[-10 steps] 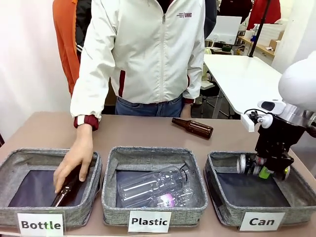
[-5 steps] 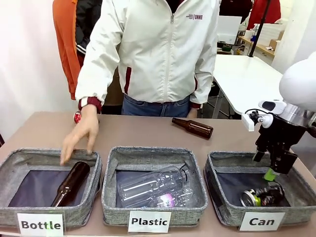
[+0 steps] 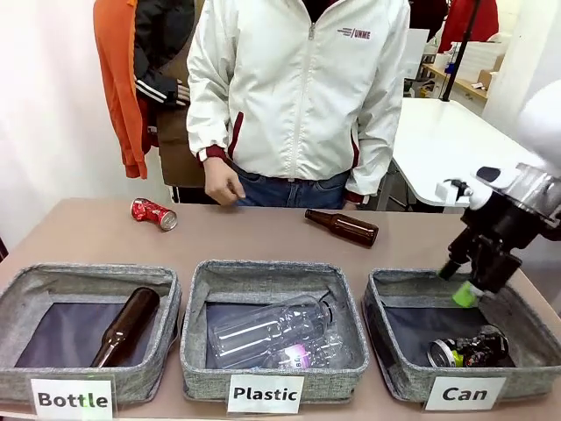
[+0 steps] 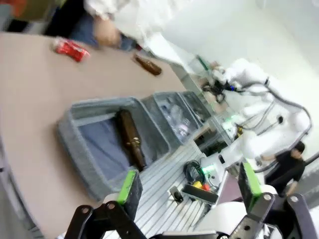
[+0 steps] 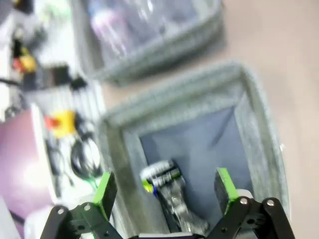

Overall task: Sort the can waste into the basket.
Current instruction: Pick up the can waste from the table and place it in the right Fabric basket.

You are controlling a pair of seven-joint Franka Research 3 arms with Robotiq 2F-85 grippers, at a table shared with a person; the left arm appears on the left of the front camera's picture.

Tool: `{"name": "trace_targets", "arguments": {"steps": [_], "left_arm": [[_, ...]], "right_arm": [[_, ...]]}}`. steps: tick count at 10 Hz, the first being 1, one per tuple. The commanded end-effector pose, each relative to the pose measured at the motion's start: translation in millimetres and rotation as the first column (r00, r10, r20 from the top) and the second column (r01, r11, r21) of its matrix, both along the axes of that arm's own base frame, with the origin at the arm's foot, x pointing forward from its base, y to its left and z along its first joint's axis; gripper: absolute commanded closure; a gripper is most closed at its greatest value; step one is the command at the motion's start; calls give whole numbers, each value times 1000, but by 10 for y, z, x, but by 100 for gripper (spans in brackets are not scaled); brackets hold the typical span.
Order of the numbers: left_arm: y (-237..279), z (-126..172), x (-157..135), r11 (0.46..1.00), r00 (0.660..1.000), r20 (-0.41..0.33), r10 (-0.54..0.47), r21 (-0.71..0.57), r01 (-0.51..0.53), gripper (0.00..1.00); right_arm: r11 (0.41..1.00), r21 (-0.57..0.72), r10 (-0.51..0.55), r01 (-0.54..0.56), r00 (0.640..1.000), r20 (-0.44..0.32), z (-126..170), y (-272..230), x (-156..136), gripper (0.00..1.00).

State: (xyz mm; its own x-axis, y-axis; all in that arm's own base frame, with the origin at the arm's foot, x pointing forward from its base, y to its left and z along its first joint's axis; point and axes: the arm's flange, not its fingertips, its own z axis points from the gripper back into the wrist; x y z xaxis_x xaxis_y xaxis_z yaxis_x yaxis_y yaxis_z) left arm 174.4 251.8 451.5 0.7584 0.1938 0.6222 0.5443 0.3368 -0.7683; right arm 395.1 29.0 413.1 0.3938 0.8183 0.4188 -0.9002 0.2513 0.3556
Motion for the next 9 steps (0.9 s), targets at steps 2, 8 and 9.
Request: {"name": "trace_targets", "arguments": {"steps": [2, 8, 9], "left_arm": [[-876, -214, 121, 986, 988, 12, -153, 71, 152, 0], [-704, -181, 117, 990, 990, -4, -139, 21, 140, 0], [-704, -181, 117, 990, 990, -4, -139, 21, 140, 0]], "right_arm": [[875, 408, -196, 261, 961, -196, 147, -107, 274, 0], [686, 361, -323, 632, 709, -627, -334, 7, 537, 0], [708, 411, -265, 574, 756, -598, -334, 6, 526, 0]]}}
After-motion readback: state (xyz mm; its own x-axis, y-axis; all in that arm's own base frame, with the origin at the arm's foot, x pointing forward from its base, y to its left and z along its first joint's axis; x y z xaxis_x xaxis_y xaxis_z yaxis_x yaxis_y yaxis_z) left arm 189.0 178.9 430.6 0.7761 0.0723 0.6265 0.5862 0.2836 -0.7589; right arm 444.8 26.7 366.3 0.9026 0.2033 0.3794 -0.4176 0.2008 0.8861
